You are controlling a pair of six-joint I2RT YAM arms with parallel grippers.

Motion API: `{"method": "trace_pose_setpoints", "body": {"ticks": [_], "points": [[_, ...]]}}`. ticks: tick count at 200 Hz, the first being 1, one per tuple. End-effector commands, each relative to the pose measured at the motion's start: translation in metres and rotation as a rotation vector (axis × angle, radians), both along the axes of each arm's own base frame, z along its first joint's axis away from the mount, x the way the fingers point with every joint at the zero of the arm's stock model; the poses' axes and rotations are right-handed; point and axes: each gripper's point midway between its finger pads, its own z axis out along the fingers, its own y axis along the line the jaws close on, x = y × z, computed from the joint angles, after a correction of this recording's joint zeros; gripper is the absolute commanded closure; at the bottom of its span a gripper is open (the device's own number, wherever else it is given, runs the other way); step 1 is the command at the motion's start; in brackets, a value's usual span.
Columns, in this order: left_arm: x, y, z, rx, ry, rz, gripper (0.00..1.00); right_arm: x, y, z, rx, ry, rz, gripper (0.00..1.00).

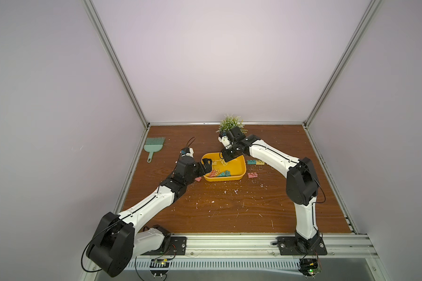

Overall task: Take out the binder clips from the storage box
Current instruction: Pick up the binder clip from the storage box, then place the binder clip at the center of the board.

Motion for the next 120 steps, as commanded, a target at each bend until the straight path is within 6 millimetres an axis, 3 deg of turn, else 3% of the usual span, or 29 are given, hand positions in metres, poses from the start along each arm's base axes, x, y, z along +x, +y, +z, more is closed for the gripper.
{"method": "trace_pose_setpoints", "body": {"ticks": [1,74,97,120], "points": [[0.005,-0.004,0.01,-0.016,-0.015,-0.014,0.01,0.003,0.0,0.029,0.068,-0.07,-0.04,1.0],[0.005,-0.015,0.025,0.006,-0.057,-0.056,0.01,-0.016,-0.022,0.057,0.222,-0.122,-0.147,1.0],[0.005,-0.028,0.034,0.034,-0.089,-0.09,0.01,-0.02,-0.041,0.069,0.292,-0.163,-0.225,1.0],[0.005,-0.043,0.038,0.059,-0.102,-0.128,0.01,-0.025,-0.074,0.083,0.385,-0.215,-0.352,1.0]]}}
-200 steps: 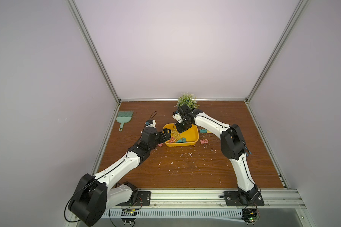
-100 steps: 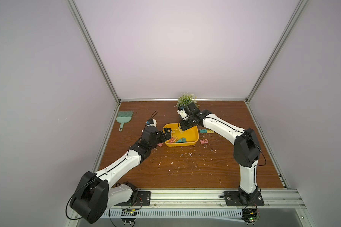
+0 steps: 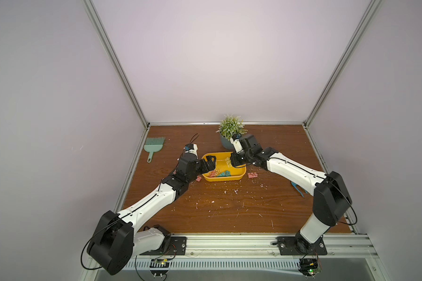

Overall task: Take out the binder clips from the storage box
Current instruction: Place the binder clip at the center of the board.

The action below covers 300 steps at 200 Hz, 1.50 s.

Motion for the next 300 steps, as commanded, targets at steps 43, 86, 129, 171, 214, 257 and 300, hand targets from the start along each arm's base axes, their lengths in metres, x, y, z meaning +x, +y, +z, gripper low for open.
{"method": "trace_pose_setpoints", "body": {"ticks": [43,86,129,171,214,257,300], "points": [[0.006,-0.034,0.009,0.051,-0.031,-0.095,0.01,-0.008,-0.093,0.067,0.286,-0.236,-0.421,1.0],[0.007,-0.058,0.011,0.066,-0.043,-0.151,0.01,-0.022,-0.141,0.049,0.295,-0.207,-0.653,1.0],[-0.001,-0.087,0.009,0.096,-0.051,-0.226,0.01,-0.034,-0.172,0.009,0.332,-0.103,-0.867,1.0],[-0.012,-0.114,0.003,0.114,-0.053,-0.306,0.01,-0.047,-0.186,-0.023,0.402,0.016,-1.028,1.0],[-0.014,-0.127,-0.005,0.136,-0.024,-0.349,0.01,-0.059,-0.196,-0.06,0.441,0.136,-1.197,1.0],[-0.013,-0.12,-0.009,0.176,-0.021,-0.332,0.01,-0.058,-0.196,-0.074,0.453,0.166,-1.25,1.0],[-0.014,-0.119,-0.011,0.18,-0.015,-0.331,0.01,-0.054,-0.196,-0.091,0.412,0.187,-1.271,1.0]]}}
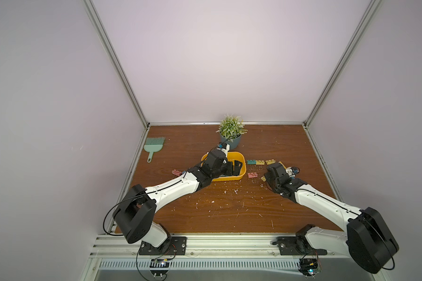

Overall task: Take out the binder clips from the storage box
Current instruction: Place the binder clip at the center of the board.

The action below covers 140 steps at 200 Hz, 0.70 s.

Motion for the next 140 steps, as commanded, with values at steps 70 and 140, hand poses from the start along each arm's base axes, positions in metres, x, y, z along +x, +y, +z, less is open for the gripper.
{"method": "trace_pose_setpoints", "body": {"ticks": [70,140], "points": [[0.001,0.001,0.002,0.03,-0.013,0.004,0.01,0.0,0.007,-0.021,-0.028,0.051,0.087,0.94],[0.001,-0.001,-0.003,0.039,-0.002,-0.003,0.01,-0.015,0.019,-0.011,-0.094,0.081,0.328,0.73]]}}
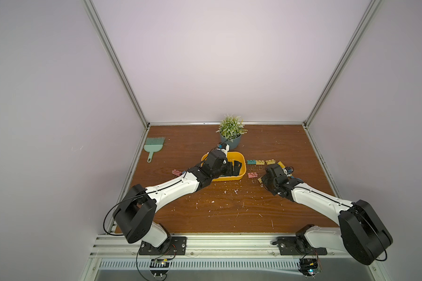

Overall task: Take out the binder clips from the storage box
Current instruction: Place the binder clip at the center of the board.

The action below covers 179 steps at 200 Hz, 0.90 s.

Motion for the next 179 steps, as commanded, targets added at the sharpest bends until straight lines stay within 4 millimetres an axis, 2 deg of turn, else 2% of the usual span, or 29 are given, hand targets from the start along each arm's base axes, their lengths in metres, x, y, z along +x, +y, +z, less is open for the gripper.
{"method": "trace_pose_setpoints", "body": {"ticks": [1,24,44,62,81,94,116,146,179], "points": [[0.001,-0.004,0.001,0.022,-0.011,-0.012,0.01,-0.006,0.001,0.01,-0.06,-0.008,0.121,0.72],[0.001,-0.003,0.001,0.027,-0.013,-0.011,0.01,-0.008,-0.015,0.016,-0.159,-0.02,0.15,0.6],[0.001,-0.003,0.001,0.029,-0.014,-0.013,0.01,-0.006,-0.017,0.015,-0.155,-0.011,0.214,0.54],[0.001,-0.003,0.002,0.029,-0.016,-0.015,0.01,0.0,-0.009,0.016,-0.087,-0.015,0.302,0.54],[0.001,-0.004,0.002,0.027,-0.014,-0.016,0.01,0.007,0.009,0.018,0.025,-0.032,0.39,0.54],[0.001,-0.004,0.002,0.027,-0.014,-0.016,0.01,0.009,0.017,0.018,0.092,-0.027,0.401,0.54],[0.001,-0.004,0.003,0.025,-0.014,-0.015,0.01,0.011,0.019,0.01,0.146,-0.013,0.366,0.56],[0.001,-0.001,0.005,0.034,-0.02,-0.006,0.01,0.01,0.004,0.001,0.149,0.025,0.267,0.62],[0.001,0.0,0.004,0.039,-0.017,-0.005,0.01,0.01,-0.006,0.005,0.133,-0.004,0.209,0.7]]}}
